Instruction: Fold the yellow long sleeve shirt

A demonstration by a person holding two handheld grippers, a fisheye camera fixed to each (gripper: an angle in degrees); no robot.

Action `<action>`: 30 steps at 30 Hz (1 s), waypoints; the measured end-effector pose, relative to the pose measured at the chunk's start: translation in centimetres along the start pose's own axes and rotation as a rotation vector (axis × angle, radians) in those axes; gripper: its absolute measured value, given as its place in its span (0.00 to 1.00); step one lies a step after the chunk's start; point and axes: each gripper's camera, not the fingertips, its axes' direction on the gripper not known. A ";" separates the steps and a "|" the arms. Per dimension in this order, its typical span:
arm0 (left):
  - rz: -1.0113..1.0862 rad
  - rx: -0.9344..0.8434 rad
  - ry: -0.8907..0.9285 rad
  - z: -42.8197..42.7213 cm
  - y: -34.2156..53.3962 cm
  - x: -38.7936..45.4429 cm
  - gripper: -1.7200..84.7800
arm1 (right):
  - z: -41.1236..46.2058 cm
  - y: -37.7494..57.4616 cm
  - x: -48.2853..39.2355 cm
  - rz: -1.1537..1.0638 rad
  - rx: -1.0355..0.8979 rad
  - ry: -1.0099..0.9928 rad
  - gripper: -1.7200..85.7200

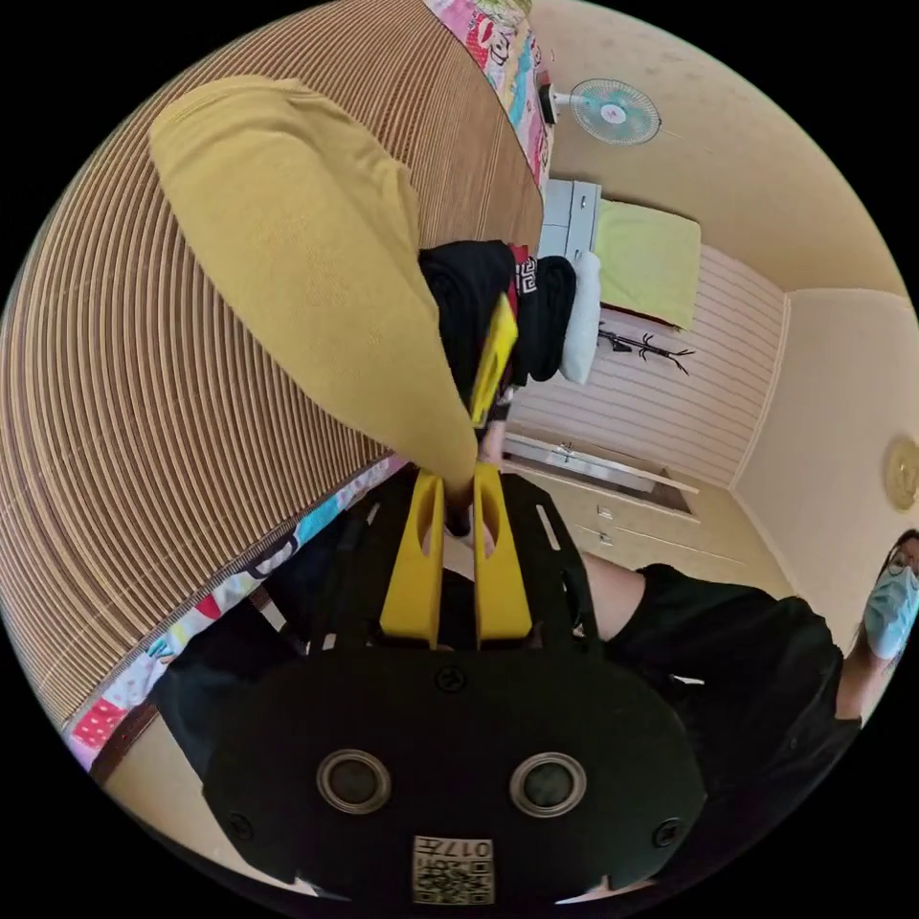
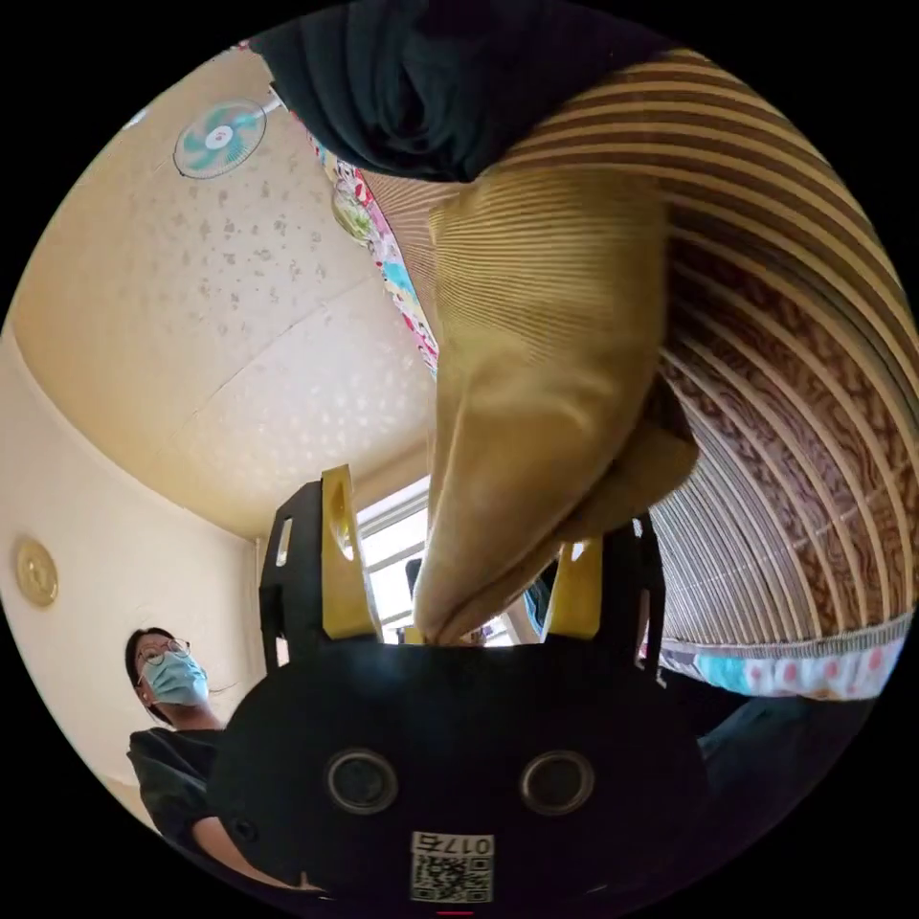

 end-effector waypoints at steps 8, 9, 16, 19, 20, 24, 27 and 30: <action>0.088 0.169 -0.126 -0.2 5.0 4.4 0.11 | 5.4 -2.1 -10.1 -0.171 -0.303 0.144 0.14; 0.095 0.179 -0.143 -0.2 5.5 4.8 0.11 | 5.4 -2.1 -11.5 -0.207 -0.319 0.151 0.14; -0.063 0.278 -0.232 1.0 8.1 3.1 0.11 | -2.4 -2.6 -24.6 -0.566 -0.372 0.195 0.13; -0.127 0.294 -0.285 3.2 8.7 2.3 0.11 | -8.9 -4.0 -26.2 -0.630 -0.309 0.307 0.14; -0.155 0.282 -0.315 4.5 8.8 1.9 0.11 | -11.7 -5.0 -25.8 -0.616 -0.271 0.402 0.14; -0.286 0.216 -0.409 9.1 10.2 -0.7 0.11 | -22.1 -7.9 -19.6 -0.261 -0.086 0.710 0.15; -0.399 0.187 -0.500 11.4 12.8 -2.6 0.12 | -30.7 -5.1 -13.8 0.009 0.068 0.594 0.12; -0.536 0.199 -0.552 12.8 16.6 -4.6 0.13 | -34.8 -0.3 -10.7 0.145 0.246 0.571 0.07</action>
